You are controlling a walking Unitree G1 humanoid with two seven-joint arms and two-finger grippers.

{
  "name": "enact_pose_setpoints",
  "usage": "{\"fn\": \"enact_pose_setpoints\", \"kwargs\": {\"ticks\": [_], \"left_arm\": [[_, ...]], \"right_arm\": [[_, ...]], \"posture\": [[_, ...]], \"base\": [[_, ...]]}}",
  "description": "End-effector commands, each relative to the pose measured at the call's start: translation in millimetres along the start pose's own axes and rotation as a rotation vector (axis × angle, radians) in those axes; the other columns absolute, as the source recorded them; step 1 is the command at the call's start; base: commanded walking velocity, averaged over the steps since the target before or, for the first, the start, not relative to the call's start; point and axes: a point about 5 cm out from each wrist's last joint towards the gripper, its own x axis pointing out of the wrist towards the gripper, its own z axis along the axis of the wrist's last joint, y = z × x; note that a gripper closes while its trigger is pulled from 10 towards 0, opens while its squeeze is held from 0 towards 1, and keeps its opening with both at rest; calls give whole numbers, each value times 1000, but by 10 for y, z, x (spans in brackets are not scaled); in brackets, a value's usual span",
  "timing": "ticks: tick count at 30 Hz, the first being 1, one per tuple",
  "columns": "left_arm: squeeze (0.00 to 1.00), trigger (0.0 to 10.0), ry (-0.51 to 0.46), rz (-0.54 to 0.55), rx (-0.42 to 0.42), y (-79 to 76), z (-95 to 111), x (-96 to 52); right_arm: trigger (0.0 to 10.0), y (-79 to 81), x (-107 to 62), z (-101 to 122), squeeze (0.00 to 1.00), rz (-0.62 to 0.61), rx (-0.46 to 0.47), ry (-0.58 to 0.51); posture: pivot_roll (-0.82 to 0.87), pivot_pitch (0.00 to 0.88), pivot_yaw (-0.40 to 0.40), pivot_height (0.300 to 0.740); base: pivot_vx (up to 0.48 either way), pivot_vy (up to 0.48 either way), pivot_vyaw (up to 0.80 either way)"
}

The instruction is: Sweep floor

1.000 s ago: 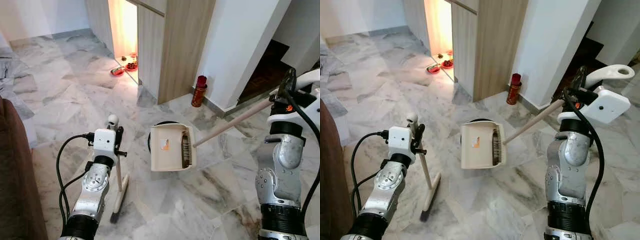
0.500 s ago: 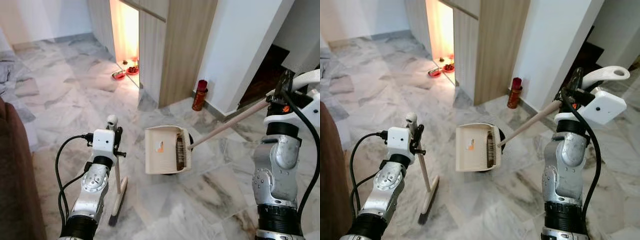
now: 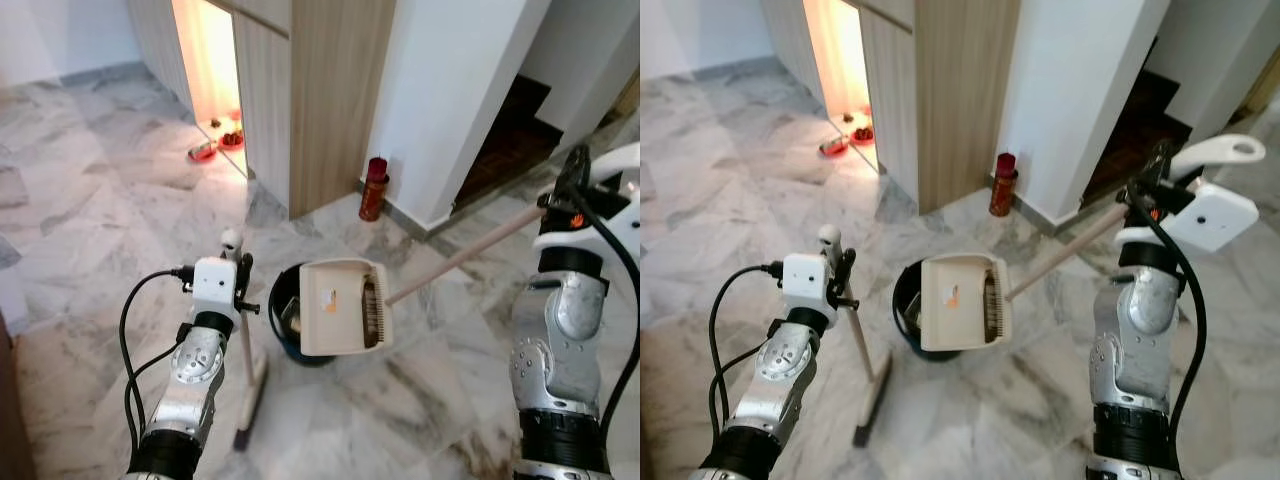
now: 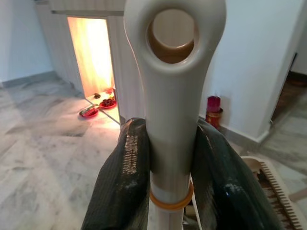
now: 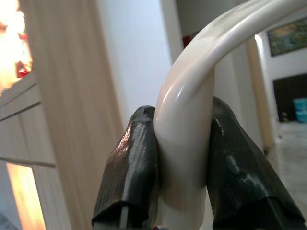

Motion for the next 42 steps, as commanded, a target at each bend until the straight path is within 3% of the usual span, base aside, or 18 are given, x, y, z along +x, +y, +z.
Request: {"fn": "enact_pose_setpoints", "kwargs": {"ticks": [1, 29, 42], "left_arm": [[0, 10000, -44, 12, 31, 68, 92, 27], [0, 10000, -33, 14, 28, 55, 62, 7], [0, 10000, -34, 8, 26, 45, 53, -9]], "right_arm": [[10000, 112, 54, 142, 0, 29, 51, -71], [10000, 154, 48, 129, 0, 69, 47, -62], [10000, 234, 30, 133, 0, 110, 68, -58]], "posture": [[222, 9, -75, 740], [219, 13, -83, 740], [218, 4, -83, 740]], "base": [[420, 0, 0], [415, 0, -22], [0, 0, 0]]}}
